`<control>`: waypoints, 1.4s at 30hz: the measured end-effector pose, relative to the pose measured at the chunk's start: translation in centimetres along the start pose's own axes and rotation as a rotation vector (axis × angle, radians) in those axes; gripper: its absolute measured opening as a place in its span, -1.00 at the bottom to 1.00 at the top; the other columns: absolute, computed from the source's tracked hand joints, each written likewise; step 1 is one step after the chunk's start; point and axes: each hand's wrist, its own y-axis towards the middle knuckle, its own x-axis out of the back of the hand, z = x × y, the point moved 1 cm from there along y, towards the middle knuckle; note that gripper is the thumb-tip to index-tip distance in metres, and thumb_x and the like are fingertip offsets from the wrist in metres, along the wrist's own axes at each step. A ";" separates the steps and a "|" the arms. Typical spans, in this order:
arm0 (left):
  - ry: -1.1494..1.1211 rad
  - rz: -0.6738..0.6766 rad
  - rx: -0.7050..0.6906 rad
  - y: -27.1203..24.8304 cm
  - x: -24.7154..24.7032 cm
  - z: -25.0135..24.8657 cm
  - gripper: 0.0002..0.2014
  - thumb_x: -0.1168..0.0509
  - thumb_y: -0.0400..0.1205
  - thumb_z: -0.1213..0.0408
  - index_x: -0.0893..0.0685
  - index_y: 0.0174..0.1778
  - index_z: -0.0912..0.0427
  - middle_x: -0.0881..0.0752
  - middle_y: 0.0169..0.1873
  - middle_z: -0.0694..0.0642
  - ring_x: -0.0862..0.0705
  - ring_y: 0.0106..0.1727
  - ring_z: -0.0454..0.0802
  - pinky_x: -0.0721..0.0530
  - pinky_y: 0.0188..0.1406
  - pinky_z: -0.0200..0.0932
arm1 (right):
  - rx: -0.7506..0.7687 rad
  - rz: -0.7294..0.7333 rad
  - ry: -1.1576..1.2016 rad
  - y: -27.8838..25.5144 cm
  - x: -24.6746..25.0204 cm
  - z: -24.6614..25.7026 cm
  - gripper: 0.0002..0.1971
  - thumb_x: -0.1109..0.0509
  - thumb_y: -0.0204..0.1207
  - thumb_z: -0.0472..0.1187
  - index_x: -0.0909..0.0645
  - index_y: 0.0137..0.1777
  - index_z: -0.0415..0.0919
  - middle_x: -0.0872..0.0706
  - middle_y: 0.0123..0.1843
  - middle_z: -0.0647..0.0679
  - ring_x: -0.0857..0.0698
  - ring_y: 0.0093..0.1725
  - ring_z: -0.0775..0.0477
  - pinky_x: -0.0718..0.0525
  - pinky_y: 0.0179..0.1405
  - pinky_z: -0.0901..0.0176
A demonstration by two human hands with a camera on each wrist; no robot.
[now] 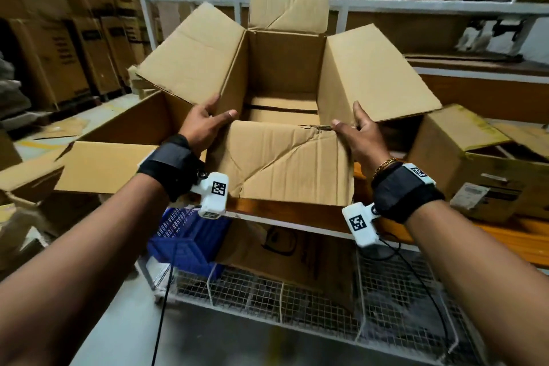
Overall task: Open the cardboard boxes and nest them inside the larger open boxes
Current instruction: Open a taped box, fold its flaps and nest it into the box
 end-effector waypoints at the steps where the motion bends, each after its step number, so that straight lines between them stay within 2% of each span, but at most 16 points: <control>1: -0.004 -0.012 -0.014 -0.1 0.9 -0.7 -0.31 -0.42 0.62 0.20 -0.31 0.65 0.22 -0.45 0.53 0.31 -0.44 0.55 0.13 -0.39 0.50 -0.02 | 0.011 0.012 0.016 0.2 -0.5 0.8 -0.20 -0.45 0.61 -0.12 -0.09 0.74 -0.08 -0.24 0.72 -0.11 -0.36 0.44 0.17 -0.45 0.20 0.49; 3: -0.032 -0.023 -0.024 -0.4 2.8 -2.0 -0.25 -0.47 0.58 0.16 -0.32 0.65 0.21 -0.49 0.51 0.22 -0.49 0.49 0.02 -0.48 0.44 -0.11 | 0.028 0.036 0.027 0.4 -1.7 2.5 -0.19 -0.46 0.59 -0.08 -0.09 0.74 -0.04 -0.23 0.72 -0.12 -0.36 0.51 0.09 -0.46 0.37 0.31; 6: -0.116 -0.049 -0.025 -0.5 5.4 -3.2 -0.15 -0.53 0.49 0.10 -0.30 0.66 0.22 -0.44 0.55 0.10 -0.44 0.53 -0.05 -0.38 0.55 -0.15 | 0.059 0.066 0.041 1.0 -3.8 4.5 -0.17 -0.47 0.57 -0.05 -0.09 0.74 -0.05 -0.23 0.72 -0.12 -0.32 0.62 -0.05 -0.39 0.56 0.06; 8: -0.100 -0.075 -0.044 -0.1 7.5 -3.6 -0.30 -0.41 0.63 0.28 -0.28 0.66 0.25 -0.42 0.50 0.01 -0.42 0.46 -0.15 -0.42 0.29 -0.46 | 0.087 0.073 0.046 1.4 -5.5 5.8 -0.17 -0.47 0.57 -0.04 -0.10 0.74 -0.05 -0.23 0.72 -0.09 -0.32 0.61 0.02 -0.39 0.52 0.14; 10: -0.080 -0.107 -0.089 0.2 9.7 -3.9 -0.35 -0.36 0.66 0.33 -0.28 0.66 0.27 -0.47 0.50 0.06 -0.52 0.38 -0.20 -0.46 0.10 -0.54 | 0.118 0.081 0.036 1.8 -7.3 7.0 -0.19 -0.46 0.58 -0.05 -0.11 0.73 -0.07 -0.24 0.72 -0.07 -0.34 0.56 0.09 -0.39 0.44 0.27; 13: -0.025 -0.149 -0.103 1.0 13.4 -3.5 -0.35 -0.38 0.65 0.28 -0.30 0.65 0.24 -0.64 0.02 -0.07 -0.61 -0.28 -0.54 -0.49 -0.31 -0.61 | 0.144 0.113 0.040 2.3 -10.4 8.2 -0.16 -0.47 0.56 0.00 -0.09 0.74 -0.06 -0.23 0.73 -0.11 -0.35 0.61 -0.03 -0.40 0.57 0.07; 14: -0.035 -0.151 -0.097 1.1 14.4 -3.4 -0.34 -0.39 0.64 0.27 -0.31 0.65 0.22 -0.63 -0.05 -0.09 -0.60 -0.35 -0.54 -0.48 -0.36 -0.60 | 0.143 0.122 0.045 2.4 -11.4 8.5 -0.15 -0.47 0.56 0.01 -0.09 0.74 -0.06 -0.23 0.73 -0.11 -0.36 0.61 -0.05 -0.41 0.57 0.05; 15: -0.039 -0.162 -0.104 1.5 15.7 -3.2 -0.34 -0.39 0.64 0.27 -0.31 0.65 0.21 -0.66 0.06 -0.03 -0.63 -0.20 -0.52 -0.51 -0.29 -0.59 | 0.143 0.130 0.048 2.5 -12.7 8.9 -0.15 -0.47 0.57 0.01 -0.08 0.74 -0.06 -0.23 0.73 -0.10 -0.36 0.62 -0.06 -0.41 0.56 0.08; 17: -0.014 -0.180 -0.120 2.1 17.7 -2.8 -0.35 -0.38 0.65 0.31 -0.30 0.65 0.24 -0.53 0.46 0.13 -0.56 0.37 -0.21 -0.54 0.18 -0.48 | 0.155 0.122 0.054 2.8 -15.0 9.5 -0.17 -0.46 0.58 -0.02 -0.08 0.74 -0.08 -0.21 0.73 -0.09 -0.32 0.63 -0.04 -0.38 0.49 0.24; 19: -0.024 -0.184 -0.149 3.0 20.1 -2.2 -0.36 -0.38 0.64 0.33 -0.33 0.64 0.25 -0.44 0.55 0.16 -0.43 0.55 -0.01 -0.41 0.51 -0.21 | 0.171 0.109 0.083 3.1 -18.0 10.1 -0.18 -0.46 0.59 -0.07 -0.09 0.74 -0.12 -0.18 0.74 -0.09 -0.29 0.65 0.01 -0.34 0.44 0.35; 22: -0.050 -0.182 -0.160 5.3 24.0 -0.6 -0.35 -0.42 0.61 0.33 -0.36 0.62 0.26 -0.47 0.54 0.13 -0.47 0.52 -0.05 -0.40 0.56 -0.09 | 0.193 0.097 0.107 4.0 -22.6 10.8 -0.17 -0.48 0.57 -0.08 -0.10 0.74 -0.16 -0.18 0.74 -0.11 -0.27 0.66 0.03 -0.29 0.56 0.27; 25: -0.052 -0.179 -0.167 8.3 28.4 0.7 -0.36 -0.41 0.62 0.36 -0.35 0.62 0.29 -0.53 0.41 0.00 -0.59 0.29 -0.29 -0.53 0.34 -0.37 | 0.205 0.078 0.103 5.0 -27.3 11.9 -0.16 -0.48 0.57 -0.06 -0.10 0.74 -0.16 -0.18 0.74 -0.12 -0.26 0.66 -0.01 -0.29 0.55 0.26; 30: -0.046 -0.149 -0.159 12.1 34.1 2.4 -0.33 -0.42 0.61 0.35 -0.34 0.63 0.30 -0.46 0.55 0.12 -0.43 0.56 -0.04 -0.38 0.52 -0.20 | 0.186 0.050 0.104 6.1 -33.9 13.3 -0.16 -0.47 0.57 -0.04 -0.09 0.74 -0.12 -0.18 0.74 -0.12 -0.29 0.65 -0.07 -0.35 0.60 0.09; 34: -0.042 -0.136 -0.159 14.8 36.8 4.6 -0.36 -0.40 0.62 0.38 -0.34 0.62 0.30 -0.45 0.53 0.10 -0.44 0.53 -0.09 -0.38 0.52 -0.25 | 0.172 0.019 0.078 7.0 -37.6 13.4 -0.16 -0.48 0.56 -0.04 -0.11 0.73 -0.12 -0.22 0.73 -0.12 -0.30 0.65 -0.04 -0.35 0.47 0.29; 39: -0.036 -0.111 -0.112 17.3 38.5 7.6 -0.34 -0.45 0.59 0.27 -0.39 0.61 0.21 -0.64 0.27 0.00 -0.62 0.14 -0.15 -0.62 0.05 -0.32 | 0.137 0.000 0.043 7.8 -40.5 12.6 -0.18 -0.48 0.57 -0.06 -0.12 0.73 -0.12 -0.32 0.65 0.03 -0.41 0.52 0.07 -0.41 0.46 0.28; 42: -0.059 -0.089 -0.052 18.3 38.6 9.4 -0.33 -0.52 0.53 0.12 -0.49 0.55 0.16 -0.61 0.34 0.09 -0.58 0.32 -0.08 -0.53 0.39 -0.18 | 0.105 -0.005 0.004 8.2 -41.5 11.4 -0.17 -0.48 0.56 -0.01 -0.13 0.73 -0.09 -0.34 0.65 0.00 -0.44 0.49 0.06 -0.42 0.44 0.26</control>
